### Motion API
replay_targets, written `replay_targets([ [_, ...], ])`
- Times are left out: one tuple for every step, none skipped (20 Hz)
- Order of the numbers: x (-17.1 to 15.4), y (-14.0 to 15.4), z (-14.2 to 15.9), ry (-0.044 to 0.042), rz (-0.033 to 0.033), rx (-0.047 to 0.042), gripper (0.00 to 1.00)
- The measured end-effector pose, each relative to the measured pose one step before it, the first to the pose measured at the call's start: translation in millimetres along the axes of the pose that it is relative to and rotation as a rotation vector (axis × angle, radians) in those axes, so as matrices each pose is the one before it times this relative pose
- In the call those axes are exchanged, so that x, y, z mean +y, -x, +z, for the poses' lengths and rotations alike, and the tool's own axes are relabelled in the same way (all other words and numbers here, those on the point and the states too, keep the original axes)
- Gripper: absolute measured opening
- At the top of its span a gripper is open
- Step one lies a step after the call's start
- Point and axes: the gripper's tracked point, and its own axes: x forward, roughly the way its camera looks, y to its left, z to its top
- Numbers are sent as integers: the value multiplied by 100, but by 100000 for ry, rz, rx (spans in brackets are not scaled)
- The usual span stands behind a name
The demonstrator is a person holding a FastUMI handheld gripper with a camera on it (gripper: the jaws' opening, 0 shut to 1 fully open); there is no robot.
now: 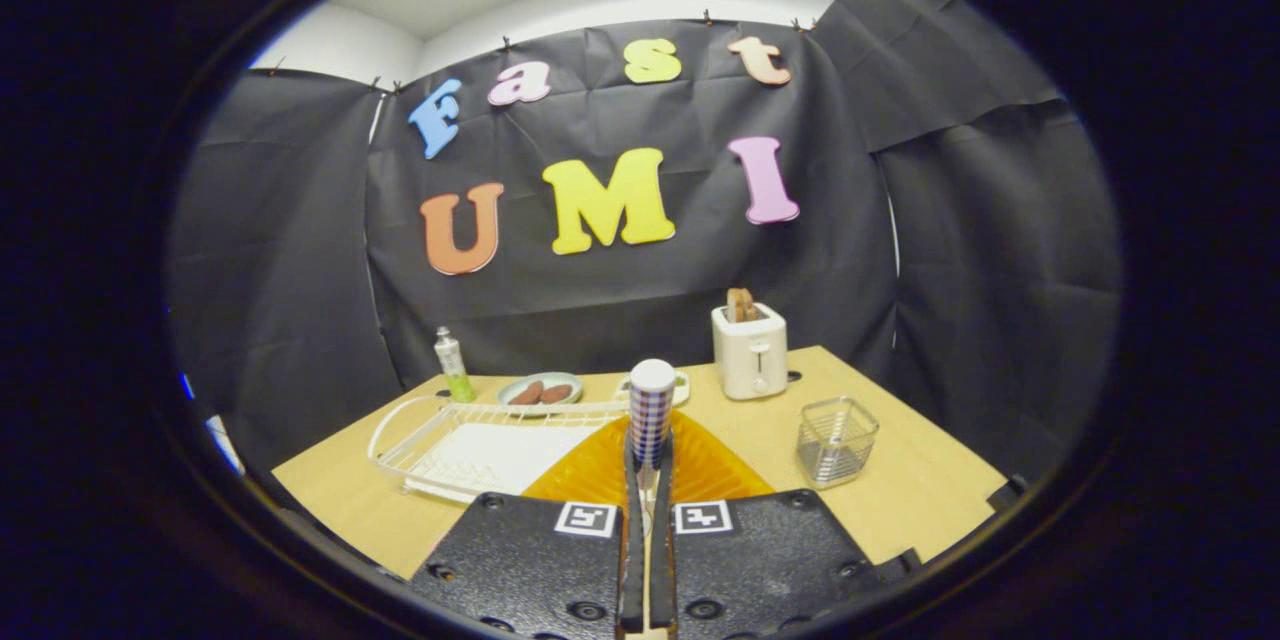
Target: Take the plate from the dish rack, then take the spoon from the basket and place it into the plate.
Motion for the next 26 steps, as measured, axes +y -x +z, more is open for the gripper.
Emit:
replay_targets([
  [1266,-159,-997,-815,1551,1068,8],
  [1145,-191,-774,-58,1403,820,8],
  [1310,-201,-699,313,1304,276,8],
  [1205,-207,-719,209,1464,-161,8],
  [1199,-256,-657,267,989,-363,8],
  [864,-327,-867,340,740,160,8],
  [853,-371,-816,-317,508,666,8],
  [733,-417,-805,-599,673,840,8],
  [634,-420,-697,-748,335,830,8],
  [602,-394,-673,-870,565,442,8],
  [563,-334,-688,-682,425,474,8],
  [380,-256,-727,-747,170,790,8],
  [369,-321,-638,-940,468,944,8],
  [361,-312,-776,-746,617,1693,8],
  [430,-280,-577,-1135,1098,1639,8],
  [401,-258,-535,-1225,1187,1766,9],
  [422,-186,-444,-1104,1318,1451,9],
  [202,-198,-369,-794,963,1365,10],
  [122,76,-262,-600,574,1156,11],
  [83,10,-117,-196,706,350,13],
  [-92,-47,267,824,-7,-984,15],
  [-206,76,220,1462,-521,-1066,16],
  [-495,272,289,1783,-1527,-565,21],
  [-419,-240,-181,1087,-926,-588,32],
  [-467,201,331,818,-960,-478,43],
  [-482,-188,262,157,-1091,-545,54],
])
